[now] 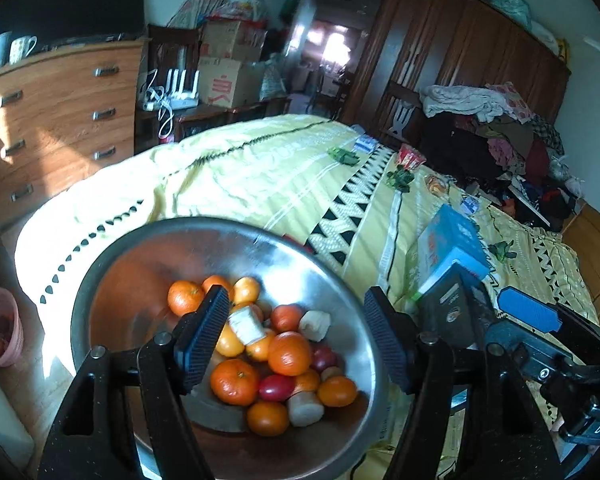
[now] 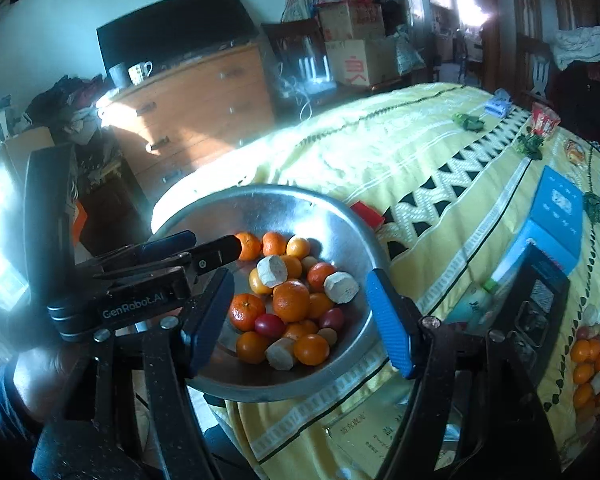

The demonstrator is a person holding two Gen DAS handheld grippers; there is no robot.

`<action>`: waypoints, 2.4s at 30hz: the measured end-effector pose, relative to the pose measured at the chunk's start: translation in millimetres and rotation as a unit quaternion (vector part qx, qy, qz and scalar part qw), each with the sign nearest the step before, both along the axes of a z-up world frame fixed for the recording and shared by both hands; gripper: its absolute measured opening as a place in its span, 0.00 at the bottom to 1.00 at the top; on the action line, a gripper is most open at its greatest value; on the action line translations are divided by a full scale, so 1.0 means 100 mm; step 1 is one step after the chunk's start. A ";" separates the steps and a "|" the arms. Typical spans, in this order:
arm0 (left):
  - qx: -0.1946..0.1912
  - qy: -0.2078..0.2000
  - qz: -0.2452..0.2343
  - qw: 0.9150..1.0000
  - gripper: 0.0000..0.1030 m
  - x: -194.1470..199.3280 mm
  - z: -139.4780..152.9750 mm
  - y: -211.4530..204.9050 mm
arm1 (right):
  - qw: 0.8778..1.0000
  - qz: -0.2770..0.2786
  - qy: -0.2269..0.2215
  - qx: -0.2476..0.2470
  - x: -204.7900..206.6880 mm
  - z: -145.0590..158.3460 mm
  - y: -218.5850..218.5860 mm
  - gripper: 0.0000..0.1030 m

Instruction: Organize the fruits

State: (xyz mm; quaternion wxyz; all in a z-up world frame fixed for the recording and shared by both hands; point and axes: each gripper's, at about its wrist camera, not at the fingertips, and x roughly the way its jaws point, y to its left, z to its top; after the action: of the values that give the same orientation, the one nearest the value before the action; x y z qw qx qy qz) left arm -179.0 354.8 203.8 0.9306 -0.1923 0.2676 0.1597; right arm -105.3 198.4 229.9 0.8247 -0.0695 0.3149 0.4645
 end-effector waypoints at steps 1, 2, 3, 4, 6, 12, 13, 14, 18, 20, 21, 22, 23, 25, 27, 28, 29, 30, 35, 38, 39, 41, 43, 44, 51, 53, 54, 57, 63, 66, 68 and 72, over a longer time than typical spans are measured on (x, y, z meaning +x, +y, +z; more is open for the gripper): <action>0.014 -0.014 -0.010 1.000 0.82 0.01 0.12 -0.14 | 1.000 -0.013 -0.011 0.011 -0.01 0.06 -0.16 0.68; 0.028 -0.031 -0.022 0.999 0.85 0.02 0.24 -0.30 | 0.999 -0.033 -0.023 0.024 -0.02 0.12 -0.37 0.71; 0.042 -0.050 -0.036 0.997 0.91 0.04 0.36 -0.48 | 0.997 -0.057 -0.033 0.033 -0.01 0.15 -0.59 0.73; 0.056 -0.067 -0.052 0.995 0.93 0.06 0.46 -0.68 | 0.995 -0.083 -0.043 0.041 0.00 0.17 -0.83 0.80; 0.074 -0.097 -0.092 0.988 0.99 0.13 0.62 -1.08 | 0.987 -0.142 -0.056 0.050 0.05 0.15 -1.28 0.86; 0.053 -0.090 -0.245 0.964 1.00 0.57 0.47 -2.41 | 0.958 -0.286 -0.007 0.004 0.34 -0.38 -2.58 0.93; 0.058 -0.072 -0.267 0.959 1.00 0.66 0.35 -2.63 | 0.955 -0.297 0.005 -0.008 0.37 -0.51 -2.71 0.93; 0.060 -0.057 -0.281 0.956 1.00 0.73 0.21 -2.80 | 0.950 -0.312 0.020 -0.029 0.41 -0.70 -2.87 0.93; 0.042 0.027 -0.306 0.951 1.00 1.14 -0.48 -3.29 | 0.933 -0.339 0.079 -0.089 0.58 -1.35 -3.27 0.93; 0.057 0.064 -0.298 0.951 1.00 1.34 -0.79 -3.43 | 0.927 -0.345 0.095 -0.107 0.65 -1.56 -3.38 0.93; 0.065 0.079 -0.293 0.951 1.00 1.41 -0.92 -3.46 | 0.925 -0.348 0.100 -0.114 0.71 -1.65 -3.42 0.93; 0.073 0.093 -0.285 0.951 1.00 1.50 -1.04 -3.49 | 0.924 -0.350 0.103 -0.117 0.76 -1.71 -3.44 0.93; 0.080 0.101 -0.278 0.952 1.00 1.55 -1.14 -3.48 | 0.923 -0.351 0.104 -0.120 0.78 -1.76 -3.50 0.93; 0.090 0.119 -0.258 0.955 1.00 1.68 -1.31 -3.47 | 0.920 -0.355 0.107 -0.130 0.86 -1.83 -3.53 0.93; 0.091 0.135 -0.240 0.957 1.00 1.78 -1.45 -3.43 | 0.917 -0.358 0.106 -0.142 0.93 -1.90 -3.54 0.93; 0.094 0.145 -0.231 0.957 1.00 1.83 -1.53 -3.42 | 0.915 -0.360 0.108 -0.149 0.96 -1.96 -3.57 0.93; 0.097 0.155 -0.224 0.957 1.00 1.87 -1.59 -3.40 | 0.912 -0.362 0.114 -0.154 1.00 -2.03 -3.59 0.93; 0.097 0.165 -0.221 0.956 1.00 1.90 -1.66 -3.39 | 0.909 -0.365 0.128 -0.153 1.04 -2.11 -3.63 0.93; 0.100 0.204 -0.230 0.946 1.00 1.98 -1.95 -3.44 | 0.906 -0.373 0.129 -0.151 1.03 -2.21 -3.68 1.00; 0.103 0.200 -0.228 0.947 1.00 1.96 -1.96 -3.44 | 0.908 -0.372 0.128 -0.144 1.03 -2.21 -3.72 1.00; 0.101 0.198 -0.229 0.948 1.00 1.95 -1.97 -3.43 | 0.909 -0.372 0.124 -0.141 1.02 -2.22 -3.74 1.00; 0.100 0.194 -0.229 0.949 1.00 1.94 -1.97 -3.42 | 0.909 -0.372 0.125 -0.141 1.04 -2.24 -3.74 1.00; 0.098 0.192 -0.229 0.949 1.00 1.93 -1.96 -3.41 | 0.909 -0.372 0.124 -0.143 1.03 -2.25 -3.73 1.00; 0.098 0.192 -0.229 0.949 1.00 1.95 -1.96 -3.42 | 0.908 -0.373 0.122 -0.144 1.05 -2.25 -3.71 1.00; 0.097 0.190 -0.229 0.950 1.00 1.95 -1.98 -3.42 | 0.909 -0.373 0.119 -0.143 1.06 -2.25 -3.69 1.00; 0.096 0.190 -0.229 0.950 1.00 1.95 -1.98 -3.42 | 0.909 -0.373 0.119 -0.143 1.06 -2.24 -3.68 1.00; 0.096 0.190 -0.229 0.950 1.00 1.95 -1.98 -3.42 | 0.909 -0.373 0.118 -0.143 1.06 -2.24 -3.69 1.00; 0.096 0.190 -0.229 0.950 1.00 1.95 -1.98 -3.42 | 0.909 -0.374 0.118 -0.144 1.06 -2.24 -3.69 1.00; 0.099 0.190 -0.229 0.950 1.00 1.96 -1.99 -3.42 | 0.909 -0.373 0.119 -0.144 1.07 -2.25 -3.68 1.00; 0.099 0.190 -0.229 0.950 1.00 1.97 -1.98 -3.42 | 0.909 -0.373 0.118 -0.145 1.07 -2.25 -3.68 1.00; 0.099 0.190 -0.229 0.950 1.00 1.97 -1.98 -3.41 | 0.909 -0.373 0.119 -0.144 1.07 -2.25 -3.68 1.00; 0.100 0.191 -0.229 0.949 1.00 1.97 -1.99 -3.43 | 0.909 -0.373 0.119 -0.144 1.07 -2.25 -3.68 1.00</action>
State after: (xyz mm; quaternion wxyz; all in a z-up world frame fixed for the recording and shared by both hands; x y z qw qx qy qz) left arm 18.5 12.2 5.2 0.8881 0.0017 0.4596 0.0021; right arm 1.4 -169.9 5.2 0.8754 -0.0095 0.4772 0.0770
